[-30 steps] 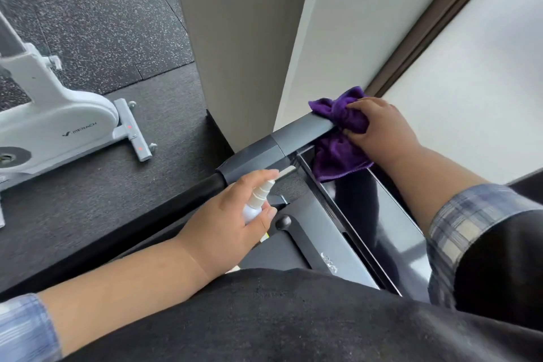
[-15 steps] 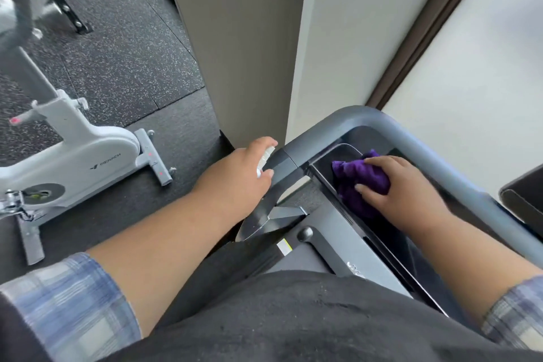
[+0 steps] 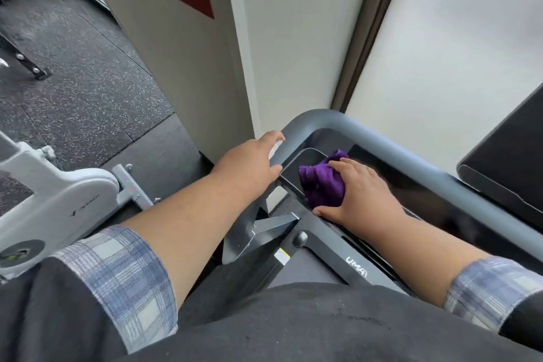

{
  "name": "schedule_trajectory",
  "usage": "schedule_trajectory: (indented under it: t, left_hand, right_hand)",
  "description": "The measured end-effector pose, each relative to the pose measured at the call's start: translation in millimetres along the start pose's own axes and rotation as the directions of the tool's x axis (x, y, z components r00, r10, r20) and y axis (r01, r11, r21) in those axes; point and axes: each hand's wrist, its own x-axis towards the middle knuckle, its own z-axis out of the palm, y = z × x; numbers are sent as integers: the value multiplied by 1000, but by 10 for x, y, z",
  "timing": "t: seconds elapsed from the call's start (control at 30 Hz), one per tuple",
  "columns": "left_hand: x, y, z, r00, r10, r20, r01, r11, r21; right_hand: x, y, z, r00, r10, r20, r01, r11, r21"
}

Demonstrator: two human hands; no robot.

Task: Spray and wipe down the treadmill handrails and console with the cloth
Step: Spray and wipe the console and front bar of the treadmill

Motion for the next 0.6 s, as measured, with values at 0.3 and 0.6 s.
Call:
schedule_trajectory:
  t: [0.3,0.6]
  left_hand:
    - [218,94,15,998,37,45,-40,997,70]
    - [558,462,-97,986,164,-2,-161,970,183]
  right_hand:
    - [-22,50,99,999,33,-2,-33,999,43]
    - [-88,125,239,990,-26,-136,38,995,89]
